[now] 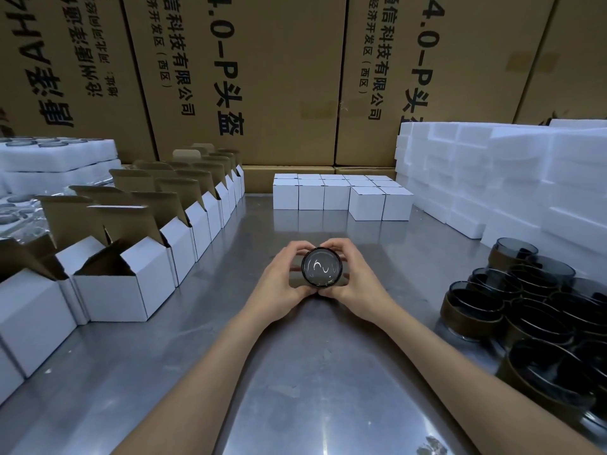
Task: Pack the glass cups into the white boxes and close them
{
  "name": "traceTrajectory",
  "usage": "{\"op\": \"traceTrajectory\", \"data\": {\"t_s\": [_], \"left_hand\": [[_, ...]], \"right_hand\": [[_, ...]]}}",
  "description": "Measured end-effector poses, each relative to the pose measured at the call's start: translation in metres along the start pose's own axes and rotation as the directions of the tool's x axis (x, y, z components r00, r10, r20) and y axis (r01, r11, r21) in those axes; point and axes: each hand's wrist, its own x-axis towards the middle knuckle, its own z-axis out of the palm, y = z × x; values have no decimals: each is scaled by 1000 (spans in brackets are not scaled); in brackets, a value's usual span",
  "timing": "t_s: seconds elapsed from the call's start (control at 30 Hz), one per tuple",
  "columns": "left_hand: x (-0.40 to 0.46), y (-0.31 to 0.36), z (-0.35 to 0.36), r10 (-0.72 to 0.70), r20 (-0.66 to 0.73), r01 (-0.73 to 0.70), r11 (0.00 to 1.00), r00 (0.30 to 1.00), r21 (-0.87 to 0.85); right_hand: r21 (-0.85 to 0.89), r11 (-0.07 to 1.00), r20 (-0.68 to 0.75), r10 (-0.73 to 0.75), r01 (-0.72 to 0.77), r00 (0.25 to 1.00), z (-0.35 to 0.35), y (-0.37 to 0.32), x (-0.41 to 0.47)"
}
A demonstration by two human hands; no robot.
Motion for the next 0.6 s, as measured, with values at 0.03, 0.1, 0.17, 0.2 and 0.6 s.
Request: {"op": "traceTrajectory", "data": {"t_s": [0.03, 0.1, 0.17, 0.2, 0.6], "left_hand": [[0, 0, 0, 1, -1, -1, 1000, 1000, -4], [0, -1, 0, -3, 2, 3, 1000, 1000, -5], [-1, -1, 0, -5, 14, 4, 1000, 1000, 11], [0, -1, 0, -2, 25, 2, 1000, 1000, 15], [0, 4, -3, -155, -46, 149, 981, 987, -126]], "right_hand": [[0, 1000, 0, -2, 2, 1000, 0, 0, 0], [4, 1000, 0, -3, 3, 1000, 0, 2, 0], [32, 999, 4, 18, -18, 1000, -1, 3, 1], [50, 998, 4, 36, -36, 999, -1, 4, 1], [407, 869, 87, 270, -282, 959, -9, -9, 1]]}}
